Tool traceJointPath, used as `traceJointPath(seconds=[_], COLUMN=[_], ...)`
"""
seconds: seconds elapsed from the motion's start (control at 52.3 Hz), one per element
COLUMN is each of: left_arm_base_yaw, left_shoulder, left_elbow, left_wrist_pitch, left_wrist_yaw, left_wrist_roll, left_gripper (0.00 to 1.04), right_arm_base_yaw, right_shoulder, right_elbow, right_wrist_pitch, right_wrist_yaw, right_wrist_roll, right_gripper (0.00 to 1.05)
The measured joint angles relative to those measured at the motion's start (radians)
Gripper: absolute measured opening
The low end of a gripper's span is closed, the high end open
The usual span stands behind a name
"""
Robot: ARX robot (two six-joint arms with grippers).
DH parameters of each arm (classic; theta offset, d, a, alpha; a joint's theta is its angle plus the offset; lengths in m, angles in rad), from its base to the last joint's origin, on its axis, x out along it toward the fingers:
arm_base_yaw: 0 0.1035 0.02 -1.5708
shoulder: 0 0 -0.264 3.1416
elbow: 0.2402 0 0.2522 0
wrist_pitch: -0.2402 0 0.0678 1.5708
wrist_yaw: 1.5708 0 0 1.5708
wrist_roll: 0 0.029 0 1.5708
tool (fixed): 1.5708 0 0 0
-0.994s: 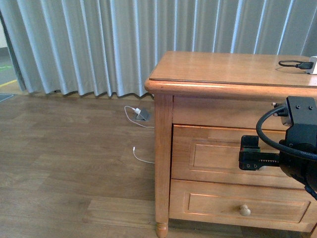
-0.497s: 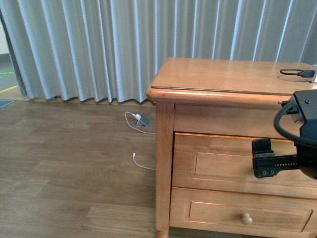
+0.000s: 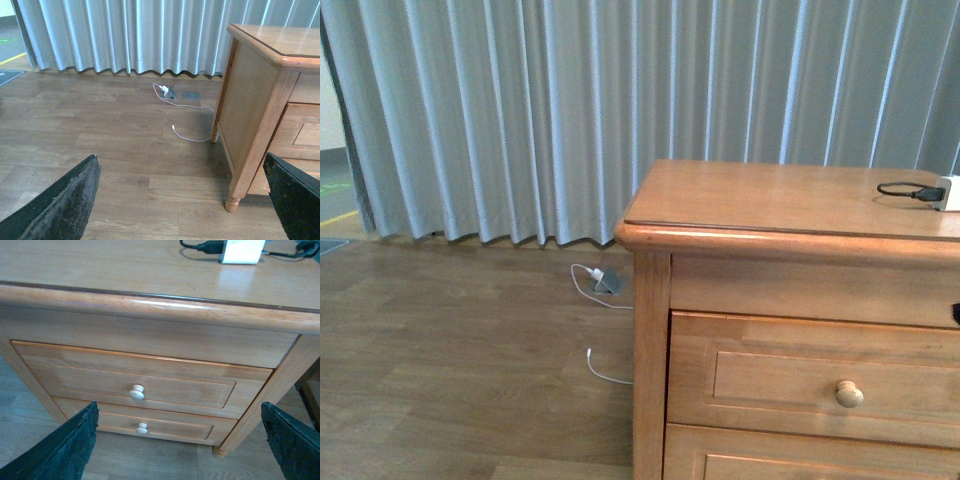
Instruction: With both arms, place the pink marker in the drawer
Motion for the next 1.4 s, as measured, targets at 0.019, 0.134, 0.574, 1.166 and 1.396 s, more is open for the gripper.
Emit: traceJointPath(seconds=[0.019, 0.134, 0.574, 1.166, 1.396], left_arm_base_yaw=[0.0, 0.0, 0.0, 0.0, 0.0], left_shoulder=[0.0, 0.0, 0.0, 0.0, 0.0], left_elbow=[0.0, 0.0, 0.0, 0.0, 0.0], left_wrist_pitch=[0.0, 0.0, 0.0, 0.0, 0.0], left_wrist_yaw=[0.0, 0.0, 0.0, 0.0, 0.0], left_wrist_roll=[0.0, 0.0, 0.0, 0.0, 0.0], left_gripper=[0.99, 0.99, 0.99, 0.99, 0.99], right_arm_base_yaw=[-0.01, -0.069, -0.155, 0.02, 0.021], right_shoulder=[-0.034, -0.22, -0.401, -0.665, -0.745], right_elbow=[-0.01, -0.069, -0.169, -0.375, -0.401], right_wrist_pitch=[-0.019, -0.119, -0.048, -0.024, -0.079], right_wrist_yaw=[-0.013, -0.077, -0.101, 0.069, 0.069], right_wrist_roll=[0.0, -0.008, 0.024, 0.04, 0.04], right_gripper=[0.96, 0.96, 0.87, 0.01, 0.01])
